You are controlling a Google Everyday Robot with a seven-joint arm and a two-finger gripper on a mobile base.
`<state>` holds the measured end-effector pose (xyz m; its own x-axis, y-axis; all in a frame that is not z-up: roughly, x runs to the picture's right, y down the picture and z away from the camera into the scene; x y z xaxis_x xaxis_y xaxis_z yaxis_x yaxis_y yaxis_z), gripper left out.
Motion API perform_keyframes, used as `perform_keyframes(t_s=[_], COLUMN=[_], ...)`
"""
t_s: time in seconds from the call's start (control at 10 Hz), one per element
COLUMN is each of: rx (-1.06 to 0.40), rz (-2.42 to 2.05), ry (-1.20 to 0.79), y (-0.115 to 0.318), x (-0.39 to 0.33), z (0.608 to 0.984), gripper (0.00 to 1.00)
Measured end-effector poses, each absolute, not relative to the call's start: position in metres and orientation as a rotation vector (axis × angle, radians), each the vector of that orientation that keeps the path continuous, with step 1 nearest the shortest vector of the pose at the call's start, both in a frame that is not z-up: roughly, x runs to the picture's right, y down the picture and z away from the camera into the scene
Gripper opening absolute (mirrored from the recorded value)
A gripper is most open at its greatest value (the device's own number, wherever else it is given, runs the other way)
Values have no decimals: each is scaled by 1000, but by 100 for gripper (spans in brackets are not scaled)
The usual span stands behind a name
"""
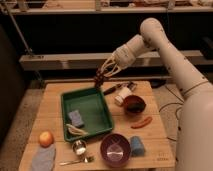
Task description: Place grapes in tray
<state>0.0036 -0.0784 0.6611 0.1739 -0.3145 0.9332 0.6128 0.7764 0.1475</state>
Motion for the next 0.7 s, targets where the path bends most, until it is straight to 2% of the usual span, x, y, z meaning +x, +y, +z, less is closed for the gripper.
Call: perform_keyframes(t_s=[0.4,0.7], rx=[-360,-407], rz=[-738,-750], ry=[-1295,-1279], y=[-30,-1], x=[-18,-19], z=[655,668], gripper=[0,0])
